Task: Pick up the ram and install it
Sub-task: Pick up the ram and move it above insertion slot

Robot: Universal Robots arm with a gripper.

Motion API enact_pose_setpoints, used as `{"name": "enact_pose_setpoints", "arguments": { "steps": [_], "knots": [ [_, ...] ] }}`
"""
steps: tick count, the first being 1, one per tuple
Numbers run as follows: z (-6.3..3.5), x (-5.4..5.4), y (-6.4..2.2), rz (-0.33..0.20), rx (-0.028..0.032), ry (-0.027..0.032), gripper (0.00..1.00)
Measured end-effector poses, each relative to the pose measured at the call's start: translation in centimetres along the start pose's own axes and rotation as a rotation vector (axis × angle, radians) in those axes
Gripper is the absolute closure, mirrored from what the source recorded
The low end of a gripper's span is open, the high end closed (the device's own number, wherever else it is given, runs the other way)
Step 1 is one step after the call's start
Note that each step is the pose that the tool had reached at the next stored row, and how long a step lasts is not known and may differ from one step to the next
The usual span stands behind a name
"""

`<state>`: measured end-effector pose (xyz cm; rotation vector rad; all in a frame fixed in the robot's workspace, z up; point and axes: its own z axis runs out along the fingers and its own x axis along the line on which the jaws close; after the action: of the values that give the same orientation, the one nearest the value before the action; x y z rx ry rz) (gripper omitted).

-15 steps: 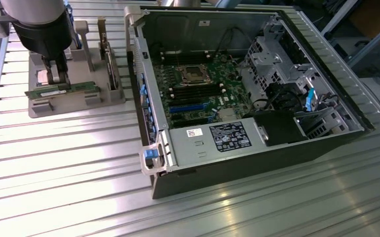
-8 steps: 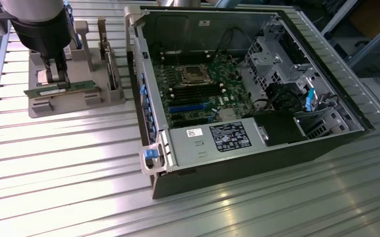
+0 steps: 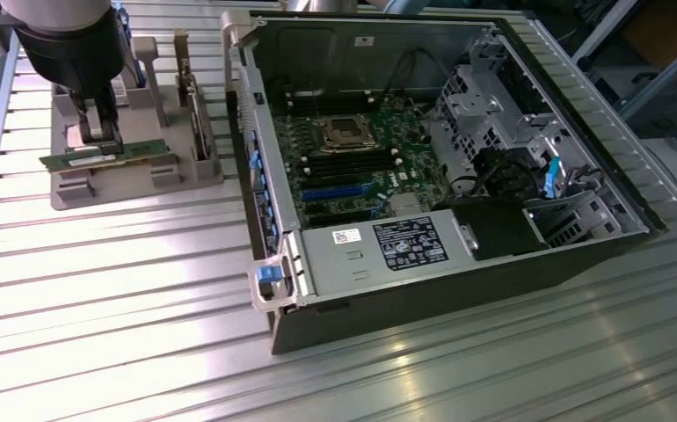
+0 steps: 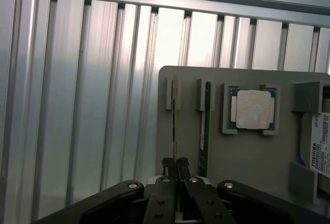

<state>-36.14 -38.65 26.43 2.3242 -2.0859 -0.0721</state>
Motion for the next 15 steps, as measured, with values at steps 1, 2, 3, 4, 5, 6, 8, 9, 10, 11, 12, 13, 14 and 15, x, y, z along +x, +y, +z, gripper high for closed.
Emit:
{"name": "enact_pose_setpoints", "arguments": {
  "steps": [1, 2, 3, 4, 5, 6, 8, 9, 10, 11, 12, 13, 14, 15],
  "knots": [
    [-0.08, 0.00, 0.01, 0.000, -0.0002, 0.0001, 0.88],
    [-0.14, 0.00, 0.01, 0.000, -0.0001, 0.0001, 0.88],
    [-0.20, 0.00, 0.01, 0.000, -0.0002, 0.0001, 0.88],
    [-0.26, 0.00, 0.01, 0.000, -0.0002, 0.0001, 0.88],
    [-0.30, -0.01, 0.01, 0.000, -0.0001, 0.0001, 0.88],
    [-0.37, -0.01, 0.02, 0.000, -0.0002, 0.0001, 0.88],
    [-0.46, -0.01, 0.02, 0.000, -0.0001, 0.0001, 0.88],
    [-0.52, -0.01, 0.03, 0.000, -0.0002, 0.0001, 0.88],
    [-0.57, -0.01, 0.03, 0.000, -0.0002, 0.0001, 0.88],
    [-0.59, -0.01, 0.03, 0.000, -0.0002, 0.0001, 0.88],
    [-0.61, -0.01, 0.03, 0.000, -0.0001, 0.0001, 0.88],
    [-0.64, -0.01, 0.03, 0.000, -0.0002, 0.0001, 0.88],
    [-0.66, -0.02, 0.03, 0.000, -0.0001, 0.0001, 0.88],
    [-0.68, -0.01, 0.03, 0.000, -0.0002, 0.0001, 0.88]
  ]
}}
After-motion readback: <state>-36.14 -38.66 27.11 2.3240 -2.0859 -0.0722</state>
